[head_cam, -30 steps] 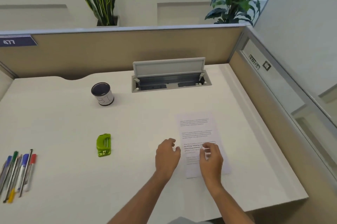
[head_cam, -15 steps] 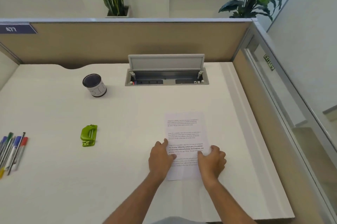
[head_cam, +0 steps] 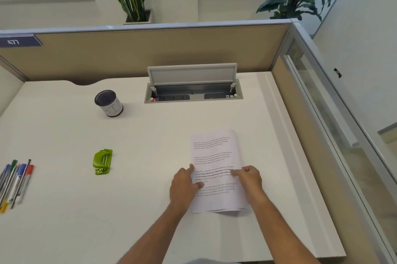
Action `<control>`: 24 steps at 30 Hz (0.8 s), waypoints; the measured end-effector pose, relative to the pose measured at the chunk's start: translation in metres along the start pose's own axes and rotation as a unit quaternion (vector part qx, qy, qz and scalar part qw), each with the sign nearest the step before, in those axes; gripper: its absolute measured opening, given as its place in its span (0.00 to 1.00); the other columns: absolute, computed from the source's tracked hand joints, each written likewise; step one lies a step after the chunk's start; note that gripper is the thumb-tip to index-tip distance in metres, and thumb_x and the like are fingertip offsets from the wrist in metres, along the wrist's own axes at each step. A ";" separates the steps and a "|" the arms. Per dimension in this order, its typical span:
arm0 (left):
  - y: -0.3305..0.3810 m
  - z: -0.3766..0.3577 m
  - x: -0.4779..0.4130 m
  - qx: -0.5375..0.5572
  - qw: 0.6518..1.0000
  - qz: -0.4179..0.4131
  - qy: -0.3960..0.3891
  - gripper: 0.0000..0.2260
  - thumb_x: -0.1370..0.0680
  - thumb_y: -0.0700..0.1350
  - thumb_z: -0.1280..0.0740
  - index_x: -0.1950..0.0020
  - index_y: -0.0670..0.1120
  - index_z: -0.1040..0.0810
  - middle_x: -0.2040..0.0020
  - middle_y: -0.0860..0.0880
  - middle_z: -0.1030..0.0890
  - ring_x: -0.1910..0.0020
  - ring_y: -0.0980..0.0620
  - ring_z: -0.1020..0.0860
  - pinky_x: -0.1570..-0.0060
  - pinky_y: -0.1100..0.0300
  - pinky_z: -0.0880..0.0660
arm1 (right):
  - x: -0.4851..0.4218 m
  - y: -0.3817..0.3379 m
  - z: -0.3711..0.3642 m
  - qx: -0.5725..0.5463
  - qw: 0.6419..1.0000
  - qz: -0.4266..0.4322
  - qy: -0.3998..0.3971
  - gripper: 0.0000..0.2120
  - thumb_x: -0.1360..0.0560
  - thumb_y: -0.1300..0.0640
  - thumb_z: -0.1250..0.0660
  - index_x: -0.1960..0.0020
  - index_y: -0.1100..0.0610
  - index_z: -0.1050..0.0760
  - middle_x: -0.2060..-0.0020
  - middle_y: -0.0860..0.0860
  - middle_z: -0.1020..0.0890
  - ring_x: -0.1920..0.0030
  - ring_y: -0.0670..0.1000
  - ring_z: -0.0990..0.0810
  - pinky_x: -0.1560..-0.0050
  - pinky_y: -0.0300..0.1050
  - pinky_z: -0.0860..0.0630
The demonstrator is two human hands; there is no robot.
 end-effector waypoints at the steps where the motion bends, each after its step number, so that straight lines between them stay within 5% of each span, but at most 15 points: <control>1: 0.000 0.000 0.000 -0.002 1.000 -0.002 0.000 0.36 0.25 0.56 0.21 0.20 0.55 0.30 0.46 0.50 0.23 0.40 0.47 0.21 0.44 0.50 0.20 | -0.002 0.000 -0.001 -0.013 1.000 -0.005 -0.020 0.18 0.39 0.54 0.20 0.56 0.56 0.26 0.54 0.56 0.14 0.54 0.61 0.15 0.46 0.60 0.16; 5: -0.001 -0.001 0.000 0.002 1.000 -0.013 0.001 0.35 0.25 0.56 0.22 0.20 0.55 0.31 0.47 0.52 0.25 0.41 0.47 0.22 0.45 0.52 0.21 | 0.007 -0.008 -0.003 -0.071 0.992 -0.027 -0.096 0.14 0.29 0.66 0.21 0.48 0.62 0.23 0.47 0.63 0.12 0.48 0.64 0.12 0.47 0.59 0.16; 7: -0.003 -0.001 -0.001 0.011 1.000 -0.021 -0.004 0.36 0.24 0.56 0.22 0.19 0.54 0.31 0.48 0.51 0.25 0.43 0.49 0.22 0.45 0.53 0.22 | 0.007 -0.011 -0.002 -0.042 0.992 -0.002 -0.117 0.12 0.26 0.69 0.26 0.44 0.62 0.18 0.47 0.61 0.11 0.45 0.64 0.12 0.48 0.54 0.15; 12: -0.008 0.012 -0.003 0.133 0.991 -0.006 0.005 0.39 0.26 0.58 0.20 0.20 0.46 0.29 0.47 0.50 0.26 0.47 0.51 0.23 0.43 0.59 0.26 | 0.014 -0.037 -0.002 0.125 0.970 0.160 -0.132 0.19 0.30 0.67 0.29 0.42 0.52 0.14 0.49 0.47 0.09 0.48 0.51 0.10 0.41 0.60 0.15; 16: 0.004 0.037 0.004 0.301 0.953 -0.008 -0.035 0.28 0.28 0.61 0.19 0.30 0.59 0.20 0.36 0.50 0.17 0.41 0.50 0.17 0.39 0.54 0.20 | 0.040 -0.063 0.006 0.094 0.956 0.233 -0.151 0.19 0.23 0.68 0.27 0.36 0.52 0.16 0.44 0.45 0.11 0.43 0.49 0.12 0.38 0.54 0.16; 20: 0.046 0.076 0.025 0.457 0.879 -0.064 -0.120 0.16 0.22 0.45 0.23 0.34 0.48 0.14 0.37 0.48 0.12 0.36 0.46 0.15 0.36 0.53 0.19 | 0.067 -0.074 0.017 0.009 0.953 0.266 -0.142 0.14 0.21 0.68 0.27 0.40 0.54 0.16 0.46 0.46 0.10 0.44 0.49 0.11 0.43 0.45 0.15; 24: 0.070 0.095 0.034 0.481 0.868 -0.077 -0.097 0.11 0.23 0.39 0.22 0.40 0.41 0.12 0.42 0.41 0.11 0.43 0.39 0.13 0.43 0.49 0.15 | 0.085 -0.076 0.017 -0.037 0.955 0.280 -0.087 0.12 0.22 0.68 0.26 0.44 0.53 0.16 0.50 0.47 0.10 0.48 0.50 0.11 0.45 0.49 0.15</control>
Point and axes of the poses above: each hand's wrist, its own x-axis away from the middle knuckle, its own z-axis out of the back of the hand, y = z × x, the point moved 7 cm from there along -x, towards the middle knuckle
